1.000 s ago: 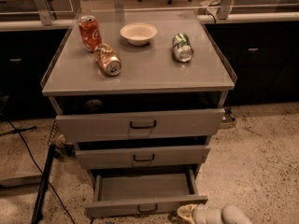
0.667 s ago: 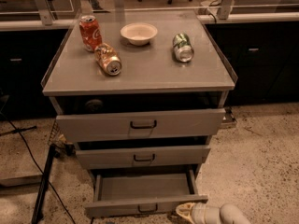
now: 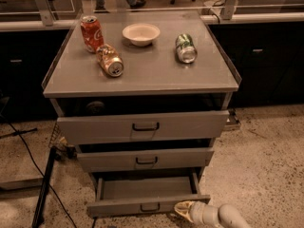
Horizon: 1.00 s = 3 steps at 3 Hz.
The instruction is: Close bottom drawer
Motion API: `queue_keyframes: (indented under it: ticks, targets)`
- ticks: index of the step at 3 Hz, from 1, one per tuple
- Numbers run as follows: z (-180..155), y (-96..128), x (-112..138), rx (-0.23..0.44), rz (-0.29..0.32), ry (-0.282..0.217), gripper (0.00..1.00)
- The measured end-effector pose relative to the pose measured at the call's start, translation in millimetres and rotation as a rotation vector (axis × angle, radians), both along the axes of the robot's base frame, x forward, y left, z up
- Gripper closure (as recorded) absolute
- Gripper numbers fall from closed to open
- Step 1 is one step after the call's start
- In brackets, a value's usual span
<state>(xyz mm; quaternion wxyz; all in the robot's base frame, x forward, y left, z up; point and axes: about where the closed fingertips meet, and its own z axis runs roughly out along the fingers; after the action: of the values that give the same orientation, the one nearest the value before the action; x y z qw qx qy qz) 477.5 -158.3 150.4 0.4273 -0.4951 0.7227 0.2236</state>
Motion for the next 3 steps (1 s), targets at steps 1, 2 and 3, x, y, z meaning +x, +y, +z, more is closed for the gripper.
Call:
queue_keyframes:
  ticks: [1,2,3]
  targets:
    - [-2.9,8.5,19.7,0.000,-0.013,-0.041,1.00]
    - [-5.8,13.1,31.6,-0.008,-0.022,-0.062,1.00]
    - [-11.3,17.9,46.7,-0.037,-0.030,-0.083,1.00]
